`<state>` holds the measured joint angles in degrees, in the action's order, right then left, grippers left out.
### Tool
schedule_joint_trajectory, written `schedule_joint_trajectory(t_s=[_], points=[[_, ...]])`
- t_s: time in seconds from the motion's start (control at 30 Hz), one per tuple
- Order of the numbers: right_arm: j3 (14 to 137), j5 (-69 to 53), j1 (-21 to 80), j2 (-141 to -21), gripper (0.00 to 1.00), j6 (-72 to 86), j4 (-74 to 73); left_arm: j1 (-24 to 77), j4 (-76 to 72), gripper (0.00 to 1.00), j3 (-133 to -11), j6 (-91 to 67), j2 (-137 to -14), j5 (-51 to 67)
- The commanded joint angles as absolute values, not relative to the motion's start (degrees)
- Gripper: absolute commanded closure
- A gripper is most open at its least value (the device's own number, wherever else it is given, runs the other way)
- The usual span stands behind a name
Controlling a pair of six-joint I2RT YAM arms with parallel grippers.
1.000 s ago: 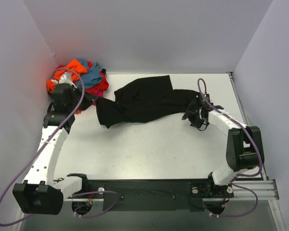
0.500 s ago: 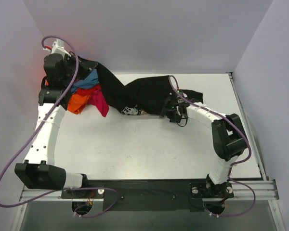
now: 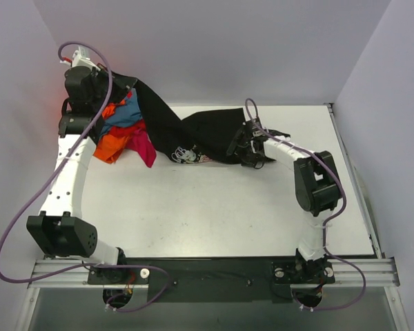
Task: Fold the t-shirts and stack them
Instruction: Flatten out the tshirt
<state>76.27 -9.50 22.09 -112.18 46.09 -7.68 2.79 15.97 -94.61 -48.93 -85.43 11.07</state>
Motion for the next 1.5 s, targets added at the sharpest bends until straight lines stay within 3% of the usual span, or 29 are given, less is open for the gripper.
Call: schedule_joint_trajectory(t_s=[0.0,0.17,0.23,0.37,0.4,0.47,0.5,0.63,0.9,1.0,1.07,1.1,1.17,1.2,1.27,1.47], points=[[80.9,-7.7,17.8,-115.0,0.31,46.0,-11.6,0.6,9.7,1.0,-95.9,-49.7,-84.8,9.8],[88.5,-6.4,16.4,-119.7,0.27,43.2,-16.5,-2.3,7.8,1.0,-95.4,-51.2,-85.8,10.6],[90.5,-6.1,16.1,-121.1,0.35,42.5,-17.4,-2.5,7.1,1.0,-95.4,-51.6,-86.4,11.5],[93.2,-3.9,16.1,-121.6,0.64,40.4,-19.4,-3.0,6.5,1.0,-95.3,-52.2,-87.5,12.7],[93.3,-3.2,16.0,-121.0,0.8,40.2,-20.2,-2.9,6.2,1.0,-95.1,-52.2,-87.5,12.8],[92.5,-2.6,16.1,-119.2,0.99,39.3,-20.9,-3.1,6.1,1.0,-94.6,-52.1,-87.4,12.7],[92.0,-2.1,16.1,-118.4,1.0,38.6,-21.3,-2.9,6.1,1.0,-94.1,-51.9,-87.0,12.7],[87.5,-1.9,16.2,-111.5,1.0,36.9,-22.2,-2.2,8.4,1.0,-91.5,-50.6,-85.0,11.8],[76.7,-5.6,15.5,-91.5,1.0,35.3,-28.4,4.3,9.3,1.0,-73.8,-47.1,-77.2,3.0],[81.3,-10.1,12.3,-91.7,1.0,35.2,-29.6,4.5,8.2,1.0,-69.4,-47.5,-77.1,2.9],[89.7,-11.9,10.5,-97.9,1.0,34.1,-31.6,5.2,7.5,1.0,-68.5,-47.6,-78.0,2.9],[97.8,-12.6,9.9,-103.3,0.69,33.1,-35.2,6.2,7.0,1.0,-68.3,-47.6,-78.9,2.7],[107.9,-12.0,10.0,-110.9,0.25,31.3,-41.5,7.7,6.9,0.89,-68.7,-47.2,-80.7,2.1],[108.5,-11.3,10.3,-111.7,0.24,30.9,-42.1,8.3,7.1,0.7,-69.0,-46.7,-81.1,2.0],[104.8,-9.5,10.6,-110.1,0.26,30.9,-39.8,9.4,8.7,0.5,-69.6,-45.8,-83.2,1.9],[79.3,-6.0,13.1,-94.3,0.4,30.8,-31.6,10.3,8.4,0.36,-61.9,-45.5,-82.6,0.8]])
